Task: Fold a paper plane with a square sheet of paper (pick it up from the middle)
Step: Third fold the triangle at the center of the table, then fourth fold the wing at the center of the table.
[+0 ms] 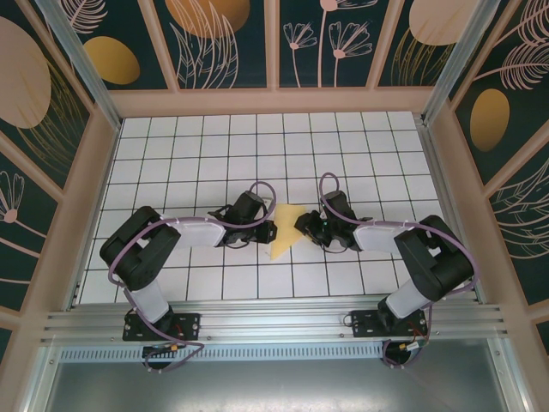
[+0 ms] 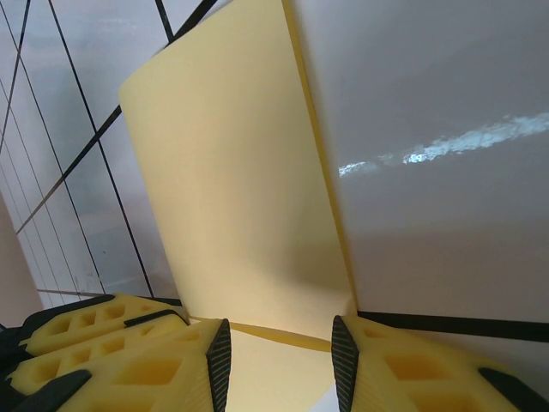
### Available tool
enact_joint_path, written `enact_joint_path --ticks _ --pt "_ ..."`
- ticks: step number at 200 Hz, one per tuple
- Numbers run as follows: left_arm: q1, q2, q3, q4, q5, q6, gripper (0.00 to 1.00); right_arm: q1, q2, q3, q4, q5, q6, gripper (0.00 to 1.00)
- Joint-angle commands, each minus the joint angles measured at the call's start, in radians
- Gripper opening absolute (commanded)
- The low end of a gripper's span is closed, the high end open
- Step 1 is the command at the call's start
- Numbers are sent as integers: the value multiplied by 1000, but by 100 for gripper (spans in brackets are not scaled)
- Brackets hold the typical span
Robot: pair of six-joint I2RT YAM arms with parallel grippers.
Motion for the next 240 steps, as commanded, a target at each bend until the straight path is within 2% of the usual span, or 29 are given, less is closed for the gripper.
enact_joint_path --ticks 1,72,144,154,166,240 --pt "6 10 -10 23 -15 0 11 8 -35 27 -34 19 -2 40" --pt "7 32 -14 -1 -62 0 8 6 -48 9 -37 36 15 40" --pt "7 54 -26 10 -44 2 8 5 -77 3 -51 78 31 41" --pt "8 54 -26 10 -44 1 7 5 -87 -1 -56 86 35 47" --pt "8 53 -25 10 -43 2 7 2 -87 -5 -53 84 39 50" --pt "9 60 -17 6 -35 2 7 0 -23 -2 9 38 62 49"
